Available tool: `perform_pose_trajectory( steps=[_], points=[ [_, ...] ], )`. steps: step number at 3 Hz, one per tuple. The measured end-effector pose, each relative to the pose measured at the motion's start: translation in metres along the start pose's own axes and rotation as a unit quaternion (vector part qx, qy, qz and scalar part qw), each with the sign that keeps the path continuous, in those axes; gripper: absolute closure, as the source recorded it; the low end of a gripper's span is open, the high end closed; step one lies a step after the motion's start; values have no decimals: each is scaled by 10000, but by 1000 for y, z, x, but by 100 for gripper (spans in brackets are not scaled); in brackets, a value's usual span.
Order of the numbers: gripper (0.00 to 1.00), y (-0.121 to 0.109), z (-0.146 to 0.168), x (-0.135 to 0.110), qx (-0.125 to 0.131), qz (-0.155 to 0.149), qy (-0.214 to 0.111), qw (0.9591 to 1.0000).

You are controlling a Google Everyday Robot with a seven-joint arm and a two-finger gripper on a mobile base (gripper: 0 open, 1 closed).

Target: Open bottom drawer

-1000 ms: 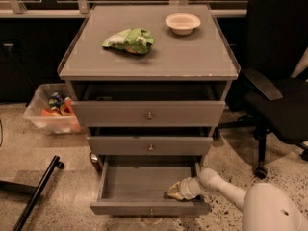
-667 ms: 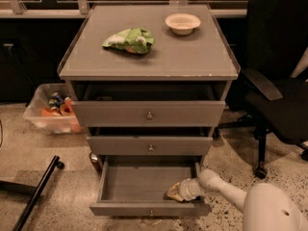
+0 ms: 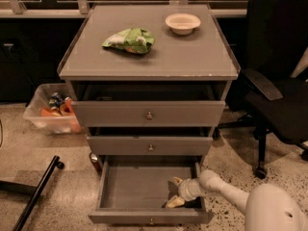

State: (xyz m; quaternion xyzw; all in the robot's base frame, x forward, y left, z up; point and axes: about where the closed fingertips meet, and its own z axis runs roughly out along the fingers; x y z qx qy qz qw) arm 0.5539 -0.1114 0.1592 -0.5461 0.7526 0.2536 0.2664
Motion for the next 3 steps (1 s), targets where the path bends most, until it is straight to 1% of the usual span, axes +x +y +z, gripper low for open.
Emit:
perform_pose_trajectory(
  steps=[1,3],
  points=[
    [0,1,-5,-6,59,-71,-21,10000],
    [0,2,-28,-35,377,-365,-35,9986]
  ],
)
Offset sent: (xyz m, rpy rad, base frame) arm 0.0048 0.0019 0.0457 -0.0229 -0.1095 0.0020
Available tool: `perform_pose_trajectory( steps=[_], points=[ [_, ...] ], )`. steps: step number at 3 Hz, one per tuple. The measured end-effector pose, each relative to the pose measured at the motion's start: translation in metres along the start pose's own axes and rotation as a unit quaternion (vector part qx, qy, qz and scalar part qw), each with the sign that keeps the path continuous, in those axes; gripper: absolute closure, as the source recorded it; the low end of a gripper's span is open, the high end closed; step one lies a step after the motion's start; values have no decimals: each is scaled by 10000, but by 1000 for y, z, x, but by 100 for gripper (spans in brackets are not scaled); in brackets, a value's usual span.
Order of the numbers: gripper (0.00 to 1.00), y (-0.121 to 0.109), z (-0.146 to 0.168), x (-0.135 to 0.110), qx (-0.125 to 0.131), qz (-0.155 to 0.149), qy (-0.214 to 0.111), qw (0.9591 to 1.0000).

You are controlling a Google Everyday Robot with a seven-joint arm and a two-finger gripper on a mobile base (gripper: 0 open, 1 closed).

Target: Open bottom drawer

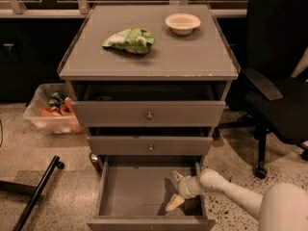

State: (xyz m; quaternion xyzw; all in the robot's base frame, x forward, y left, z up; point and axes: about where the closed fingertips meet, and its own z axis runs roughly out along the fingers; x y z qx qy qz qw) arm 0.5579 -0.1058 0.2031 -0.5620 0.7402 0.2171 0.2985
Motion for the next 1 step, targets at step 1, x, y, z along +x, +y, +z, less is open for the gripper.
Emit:
perform_pose_trajectory(
  steps=[1],
  points=[
    [0,1,0,-1,-3,-13,0,10000]
  ],
)
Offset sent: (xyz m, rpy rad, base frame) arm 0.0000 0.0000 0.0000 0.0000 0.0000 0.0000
